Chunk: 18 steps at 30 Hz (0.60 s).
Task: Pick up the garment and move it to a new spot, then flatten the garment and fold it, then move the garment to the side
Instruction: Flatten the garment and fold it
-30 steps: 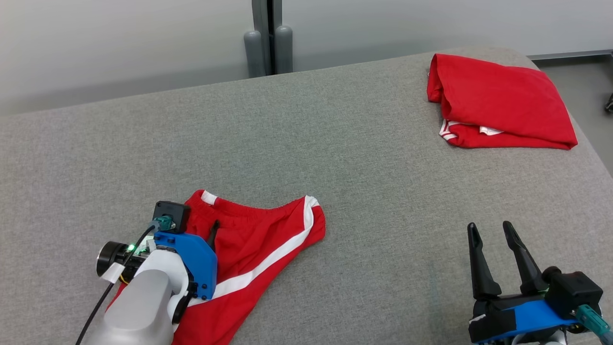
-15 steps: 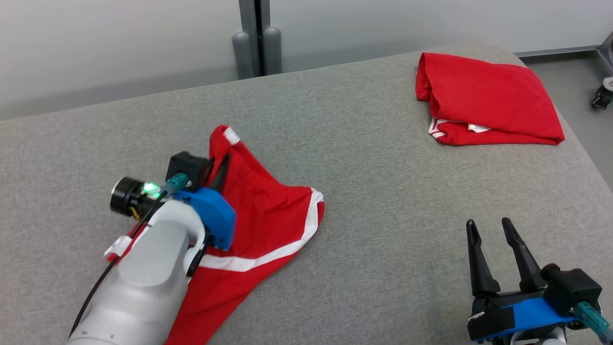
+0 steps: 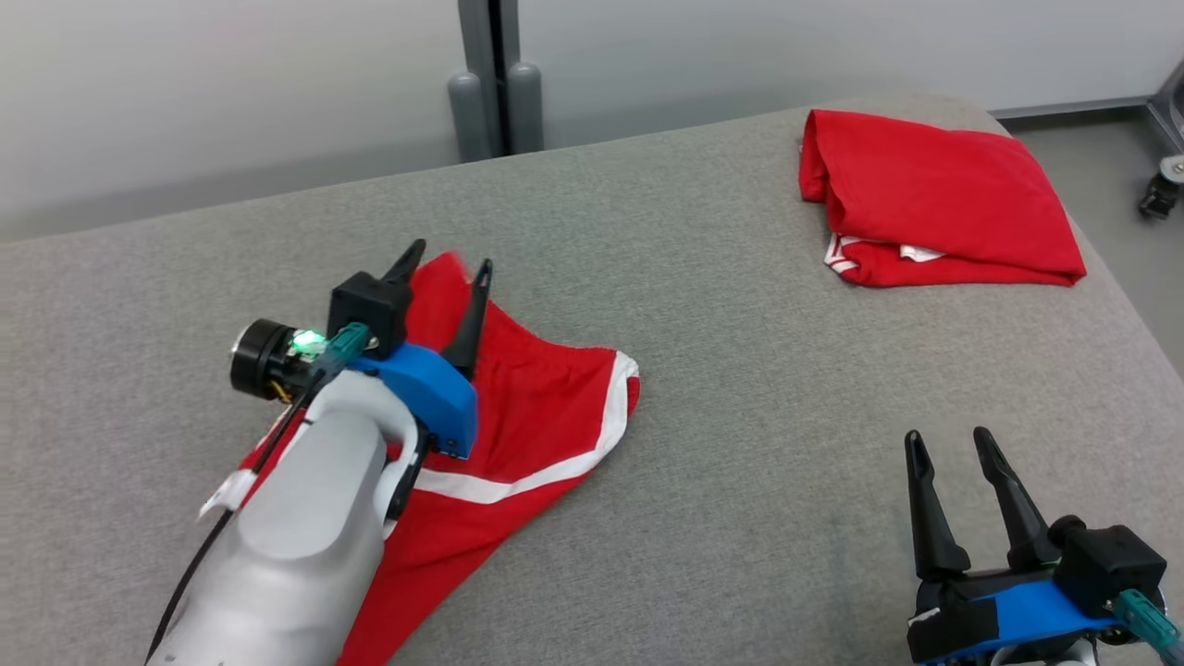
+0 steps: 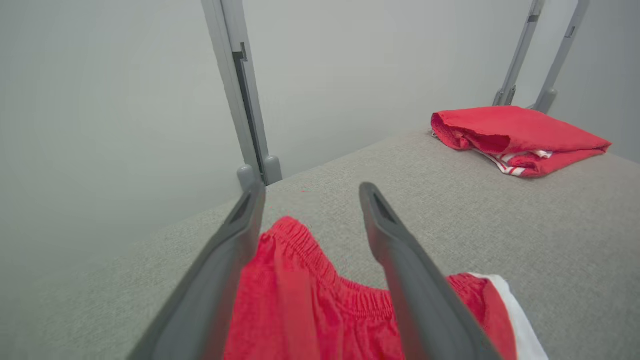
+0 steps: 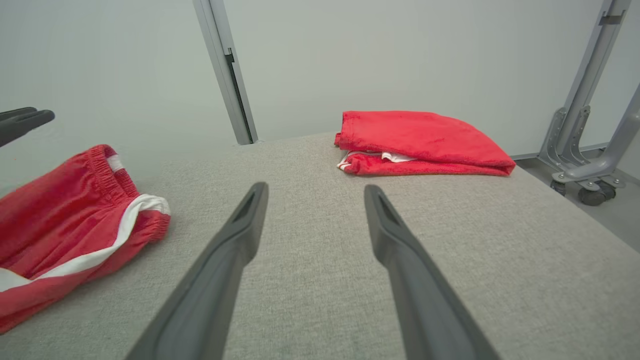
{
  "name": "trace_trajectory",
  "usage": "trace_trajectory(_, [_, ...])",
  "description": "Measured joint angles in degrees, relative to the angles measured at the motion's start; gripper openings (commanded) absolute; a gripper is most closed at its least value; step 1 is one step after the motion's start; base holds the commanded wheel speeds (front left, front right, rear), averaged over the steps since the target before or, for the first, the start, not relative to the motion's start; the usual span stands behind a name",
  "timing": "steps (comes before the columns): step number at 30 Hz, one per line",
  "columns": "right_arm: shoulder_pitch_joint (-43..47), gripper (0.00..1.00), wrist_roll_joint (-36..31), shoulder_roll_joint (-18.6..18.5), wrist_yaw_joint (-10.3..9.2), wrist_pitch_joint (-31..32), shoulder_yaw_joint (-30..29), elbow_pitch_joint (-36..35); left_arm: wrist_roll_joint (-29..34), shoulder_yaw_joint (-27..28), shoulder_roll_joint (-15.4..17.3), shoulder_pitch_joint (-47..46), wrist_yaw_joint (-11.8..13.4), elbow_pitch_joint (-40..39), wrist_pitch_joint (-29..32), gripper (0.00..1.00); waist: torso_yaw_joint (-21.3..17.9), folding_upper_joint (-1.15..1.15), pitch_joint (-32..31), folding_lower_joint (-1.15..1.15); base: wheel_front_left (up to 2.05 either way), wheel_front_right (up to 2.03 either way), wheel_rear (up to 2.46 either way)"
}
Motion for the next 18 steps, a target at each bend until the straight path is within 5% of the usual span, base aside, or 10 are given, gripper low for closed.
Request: trace_trajectory(18, [2.2, 1.00, 0.5, 0.0, 0.00, 0.0, -0.8, -0.4, 8.9, 21.2, 3.3, 30.3, 4.7, -36.8, 0.0, 1.00, 6.2, 0.00, -3.5, 0.00, 0.00, 0.00, 0.00])
